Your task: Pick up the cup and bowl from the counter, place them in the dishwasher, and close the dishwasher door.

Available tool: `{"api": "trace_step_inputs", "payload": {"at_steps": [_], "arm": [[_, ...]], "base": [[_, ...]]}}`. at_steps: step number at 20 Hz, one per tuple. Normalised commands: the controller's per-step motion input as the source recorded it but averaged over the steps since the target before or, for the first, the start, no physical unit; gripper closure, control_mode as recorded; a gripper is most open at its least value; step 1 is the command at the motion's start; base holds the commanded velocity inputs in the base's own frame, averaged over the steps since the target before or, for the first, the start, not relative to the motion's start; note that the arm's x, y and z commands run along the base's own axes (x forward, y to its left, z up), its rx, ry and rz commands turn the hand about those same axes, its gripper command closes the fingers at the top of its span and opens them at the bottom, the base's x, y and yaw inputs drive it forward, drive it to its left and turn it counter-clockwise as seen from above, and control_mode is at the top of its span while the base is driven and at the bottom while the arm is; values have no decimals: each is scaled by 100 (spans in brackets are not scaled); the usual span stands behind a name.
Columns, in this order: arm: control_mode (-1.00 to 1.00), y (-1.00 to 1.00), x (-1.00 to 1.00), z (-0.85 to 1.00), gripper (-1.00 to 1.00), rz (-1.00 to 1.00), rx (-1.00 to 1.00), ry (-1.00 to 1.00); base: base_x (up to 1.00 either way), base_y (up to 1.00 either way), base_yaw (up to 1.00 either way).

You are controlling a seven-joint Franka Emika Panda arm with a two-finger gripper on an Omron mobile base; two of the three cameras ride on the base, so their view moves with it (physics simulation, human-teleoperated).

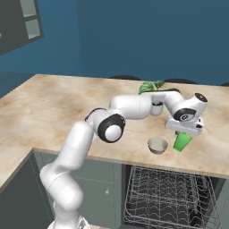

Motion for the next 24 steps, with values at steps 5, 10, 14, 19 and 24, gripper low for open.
{"api": "trace_step_inputs", "payload": {"at_steps": [5,10,14,19,24], "arm": [[-100,57,-68,0,100,0,-16,-18],[-100,40,-55,12,100,0,-17,-21],[-100,14,-54,26,100,0,-5,-22],[-100,0,-56,32,100,0,4,-20],[-100,-4,-49,28,100,-4,27,-12]], "base": [[0,0,0],[0,0,0],[0,0,0],[0,0,0],[0,0,0]]}}
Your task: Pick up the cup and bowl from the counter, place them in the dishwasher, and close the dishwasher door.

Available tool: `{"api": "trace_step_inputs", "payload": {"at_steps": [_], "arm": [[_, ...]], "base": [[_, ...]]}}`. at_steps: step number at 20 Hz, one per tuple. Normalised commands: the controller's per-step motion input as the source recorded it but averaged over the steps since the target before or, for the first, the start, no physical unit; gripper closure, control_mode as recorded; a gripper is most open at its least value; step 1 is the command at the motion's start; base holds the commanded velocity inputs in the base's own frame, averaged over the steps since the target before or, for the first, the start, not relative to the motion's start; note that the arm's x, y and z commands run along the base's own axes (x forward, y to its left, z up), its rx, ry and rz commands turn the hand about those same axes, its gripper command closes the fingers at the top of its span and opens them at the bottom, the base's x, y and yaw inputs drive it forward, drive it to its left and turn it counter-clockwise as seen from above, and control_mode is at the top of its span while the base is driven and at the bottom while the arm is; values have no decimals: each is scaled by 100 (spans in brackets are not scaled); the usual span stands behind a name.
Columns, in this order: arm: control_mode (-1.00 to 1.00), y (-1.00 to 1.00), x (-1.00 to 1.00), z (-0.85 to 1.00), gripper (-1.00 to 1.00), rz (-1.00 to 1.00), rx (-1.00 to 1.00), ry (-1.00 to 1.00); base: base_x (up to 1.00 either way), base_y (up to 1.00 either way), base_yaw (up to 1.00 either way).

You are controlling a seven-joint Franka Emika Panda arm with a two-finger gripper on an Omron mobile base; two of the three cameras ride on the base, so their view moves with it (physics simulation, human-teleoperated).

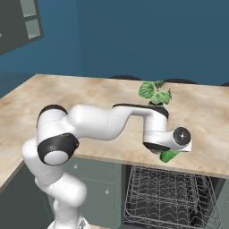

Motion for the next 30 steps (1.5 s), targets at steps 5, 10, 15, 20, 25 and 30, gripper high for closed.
{"api": "trace_step_inputs", "payload": {"at_steps": [5,10,15,20,25,30], "arm": [[-100,-3,-48,22,100,-8,33,-7],[-100,-1,-40,11,100,-10,26,-5],[-100,2,-29,0,100,-10,5,-1],[-100,23,-30,-2,100,-10,0,0],[-100,40,-12,-25,100,-9,-2,0],[-100,41,-4,-36,100,-9,0,0]], "base": [[0,0,0],[0,0,0],[0,0,0],[0,0,0],[0,0,0],[0,0,0]]}}
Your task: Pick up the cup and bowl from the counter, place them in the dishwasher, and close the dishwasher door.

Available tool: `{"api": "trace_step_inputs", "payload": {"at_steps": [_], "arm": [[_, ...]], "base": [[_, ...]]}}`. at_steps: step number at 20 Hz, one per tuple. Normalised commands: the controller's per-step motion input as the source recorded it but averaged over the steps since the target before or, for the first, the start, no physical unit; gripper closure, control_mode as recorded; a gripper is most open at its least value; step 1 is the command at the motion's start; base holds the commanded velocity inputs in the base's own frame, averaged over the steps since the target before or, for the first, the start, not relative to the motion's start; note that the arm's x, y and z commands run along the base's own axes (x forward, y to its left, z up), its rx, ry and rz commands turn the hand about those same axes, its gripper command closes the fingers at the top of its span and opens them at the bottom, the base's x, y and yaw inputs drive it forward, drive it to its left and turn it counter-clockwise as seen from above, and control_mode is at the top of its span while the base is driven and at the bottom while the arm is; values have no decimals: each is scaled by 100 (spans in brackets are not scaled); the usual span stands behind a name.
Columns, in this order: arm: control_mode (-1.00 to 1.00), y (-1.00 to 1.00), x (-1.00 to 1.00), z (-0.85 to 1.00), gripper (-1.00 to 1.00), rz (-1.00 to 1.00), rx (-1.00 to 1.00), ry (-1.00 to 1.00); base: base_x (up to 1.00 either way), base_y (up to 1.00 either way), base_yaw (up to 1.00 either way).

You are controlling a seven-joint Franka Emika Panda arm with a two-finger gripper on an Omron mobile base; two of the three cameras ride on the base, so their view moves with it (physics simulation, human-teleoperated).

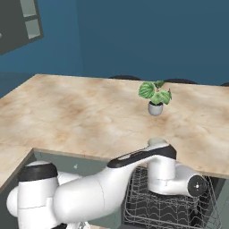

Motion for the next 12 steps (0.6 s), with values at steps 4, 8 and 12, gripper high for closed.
{"api": "trace_step_inputs", "payload": {"at_steps": [4,8,12], "arm": [[-100,38,-3,-39,100,-10,-1,1],[-100,26,0,-43,100,-10,0,3],[-100,19,0,-48,100,-9,0,7]], "base": [[0,0,0],[0,0,0],[0,0,0]]}}
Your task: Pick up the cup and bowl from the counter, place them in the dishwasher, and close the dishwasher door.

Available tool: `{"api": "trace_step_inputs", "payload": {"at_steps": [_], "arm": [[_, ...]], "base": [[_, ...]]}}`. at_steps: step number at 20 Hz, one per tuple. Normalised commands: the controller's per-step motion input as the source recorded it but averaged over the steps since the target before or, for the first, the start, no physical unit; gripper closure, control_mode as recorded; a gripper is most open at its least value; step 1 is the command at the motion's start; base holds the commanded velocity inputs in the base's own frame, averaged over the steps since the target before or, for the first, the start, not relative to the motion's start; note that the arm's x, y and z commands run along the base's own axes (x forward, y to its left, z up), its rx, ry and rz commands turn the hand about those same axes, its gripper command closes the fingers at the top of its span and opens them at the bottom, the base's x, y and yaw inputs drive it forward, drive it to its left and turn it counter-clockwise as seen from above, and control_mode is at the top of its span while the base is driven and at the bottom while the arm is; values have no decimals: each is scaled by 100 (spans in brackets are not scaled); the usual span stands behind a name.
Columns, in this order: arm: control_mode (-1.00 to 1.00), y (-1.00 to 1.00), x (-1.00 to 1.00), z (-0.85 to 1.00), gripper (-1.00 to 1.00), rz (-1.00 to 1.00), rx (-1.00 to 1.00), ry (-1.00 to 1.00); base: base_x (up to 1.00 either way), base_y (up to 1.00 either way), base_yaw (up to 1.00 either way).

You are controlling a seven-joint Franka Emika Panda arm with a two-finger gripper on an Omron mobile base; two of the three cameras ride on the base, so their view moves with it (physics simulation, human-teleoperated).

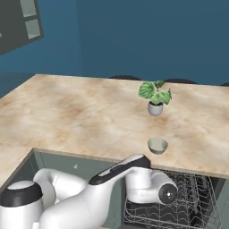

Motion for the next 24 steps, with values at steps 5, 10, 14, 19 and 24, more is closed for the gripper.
{"api": "trace_step_inputs", "payload": {"at_steps": [5,10,14,19,24], "arm": [[-100,3,0,-40,100,-6,0,6],[-100,-5,1,-30,100,-1,3,4],[-100,-20,1,-22,100,0,10,1],[-100,-23,0,-23,100,0,23,0],[-100,-13,0,-19,100,0,16,0]], "base": [[0,0,0],[0,0,0],[0,0,0],[0,0,0],[0,0,0]]}}
